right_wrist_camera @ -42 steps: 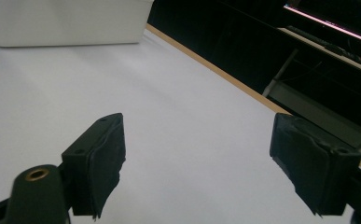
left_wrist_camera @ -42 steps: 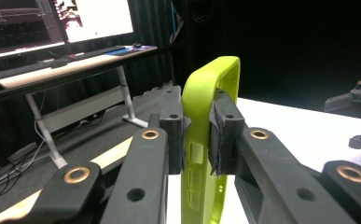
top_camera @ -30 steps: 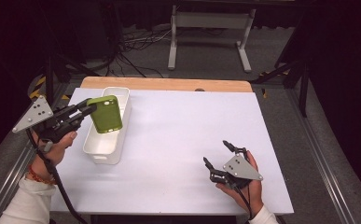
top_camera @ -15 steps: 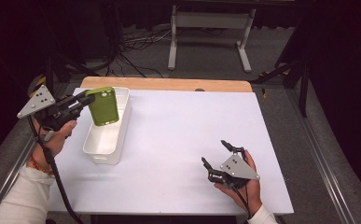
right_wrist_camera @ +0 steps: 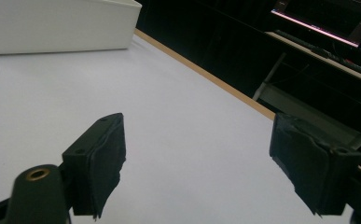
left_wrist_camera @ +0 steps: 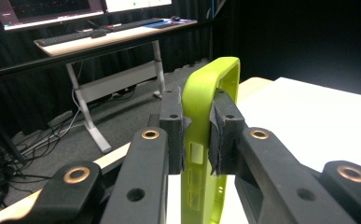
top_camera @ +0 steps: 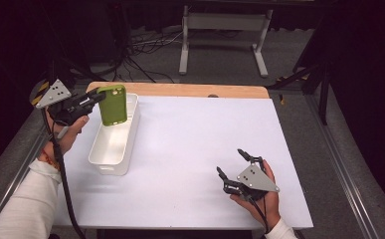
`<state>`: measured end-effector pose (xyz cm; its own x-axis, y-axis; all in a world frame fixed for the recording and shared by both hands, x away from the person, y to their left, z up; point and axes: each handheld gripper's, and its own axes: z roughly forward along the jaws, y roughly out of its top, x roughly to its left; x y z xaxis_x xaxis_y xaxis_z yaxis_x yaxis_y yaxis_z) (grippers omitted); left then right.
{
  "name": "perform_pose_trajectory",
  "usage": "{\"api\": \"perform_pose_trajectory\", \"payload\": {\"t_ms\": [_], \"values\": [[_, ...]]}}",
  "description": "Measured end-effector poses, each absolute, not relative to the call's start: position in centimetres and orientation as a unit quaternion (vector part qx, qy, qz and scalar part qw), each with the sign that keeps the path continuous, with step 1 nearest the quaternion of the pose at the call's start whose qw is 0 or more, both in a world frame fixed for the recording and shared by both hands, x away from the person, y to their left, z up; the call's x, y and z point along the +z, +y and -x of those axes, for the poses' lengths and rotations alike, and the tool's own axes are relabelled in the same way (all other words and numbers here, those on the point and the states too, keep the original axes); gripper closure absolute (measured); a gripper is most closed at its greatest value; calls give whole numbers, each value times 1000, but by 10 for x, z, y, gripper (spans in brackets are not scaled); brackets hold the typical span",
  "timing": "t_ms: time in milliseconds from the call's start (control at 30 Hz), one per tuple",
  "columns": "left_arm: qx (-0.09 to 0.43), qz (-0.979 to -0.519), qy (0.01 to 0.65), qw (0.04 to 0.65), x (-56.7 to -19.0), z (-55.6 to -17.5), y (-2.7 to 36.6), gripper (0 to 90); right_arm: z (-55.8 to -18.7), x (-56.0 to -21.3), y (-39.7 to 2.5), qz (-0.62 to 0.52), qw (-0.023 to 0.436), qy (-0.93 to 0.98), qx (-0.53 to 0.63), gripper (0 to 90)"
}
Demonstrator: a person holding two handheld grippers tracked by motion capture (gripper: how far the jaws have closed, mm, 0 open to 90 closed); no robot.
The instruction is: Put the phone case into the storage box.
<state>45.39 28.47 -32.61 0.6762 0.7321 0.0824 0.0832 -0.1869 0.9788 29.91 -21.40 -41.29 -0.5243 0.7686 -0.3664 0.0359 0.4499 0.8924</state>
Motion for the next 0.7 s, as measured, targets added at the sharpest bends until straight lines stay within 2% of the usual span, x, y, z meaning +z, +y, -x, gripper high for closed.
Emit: {"api": "perform_pose_trajectory", "payload": {"t_ms": [700], "values": [[276,-724,294,559,-347,-501,278,782,-302,-415,-215,-275,402,750,447,194]]}}
